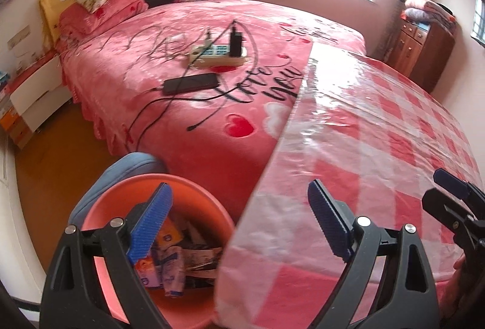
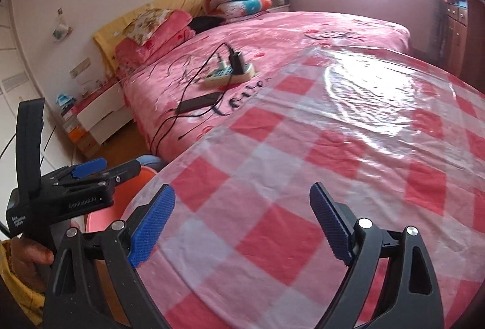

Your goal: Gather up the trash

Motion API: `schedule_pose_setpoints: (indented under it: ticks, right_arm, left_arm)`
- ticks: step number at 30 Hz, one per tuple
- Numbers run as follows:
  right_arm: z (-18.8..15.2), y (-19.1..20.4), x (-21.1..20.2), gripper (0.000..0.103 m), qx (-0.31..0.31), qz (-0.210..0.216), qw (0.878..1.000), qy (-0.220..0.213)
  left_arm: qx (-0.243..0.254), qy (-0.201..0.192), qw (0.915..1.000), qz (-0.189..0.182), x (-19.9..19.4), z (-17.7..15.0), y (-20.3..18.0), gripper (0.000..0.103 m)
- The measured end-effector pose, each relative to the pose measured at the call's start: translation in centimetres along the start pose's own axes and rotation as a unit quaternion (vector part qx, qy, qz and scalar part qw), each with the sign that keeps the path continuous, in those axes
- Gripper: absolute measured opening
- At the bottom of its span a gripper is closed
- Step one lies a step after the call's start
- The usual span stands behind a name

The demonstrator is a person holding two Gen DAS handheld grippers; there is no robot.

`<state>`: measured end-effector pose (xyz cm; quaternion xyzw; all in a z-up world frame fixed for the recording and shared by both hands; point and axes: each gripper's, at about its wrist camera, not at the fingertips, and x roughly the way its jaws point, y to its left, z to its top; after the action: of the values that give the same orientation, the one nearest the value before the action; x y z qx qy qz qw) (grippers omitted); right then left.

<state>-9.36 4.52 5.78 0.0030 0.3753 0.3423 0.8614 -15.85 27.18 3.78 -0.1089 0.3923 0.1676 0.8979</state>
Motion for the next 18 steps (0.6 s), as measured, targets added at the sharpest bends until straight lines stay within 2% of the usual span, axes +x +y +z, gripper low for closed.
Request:
schedule_pose_setpoints:
  ticks: [18]
  right_arm:
    - [-0.4,-9.4,-4.6,0.089,0.063,-0.078,0.994,-0.050]
  left_arm:
    - [0.064,-0.006,0.9969,-0.046,0.4,1.1,-10.1,0.095]
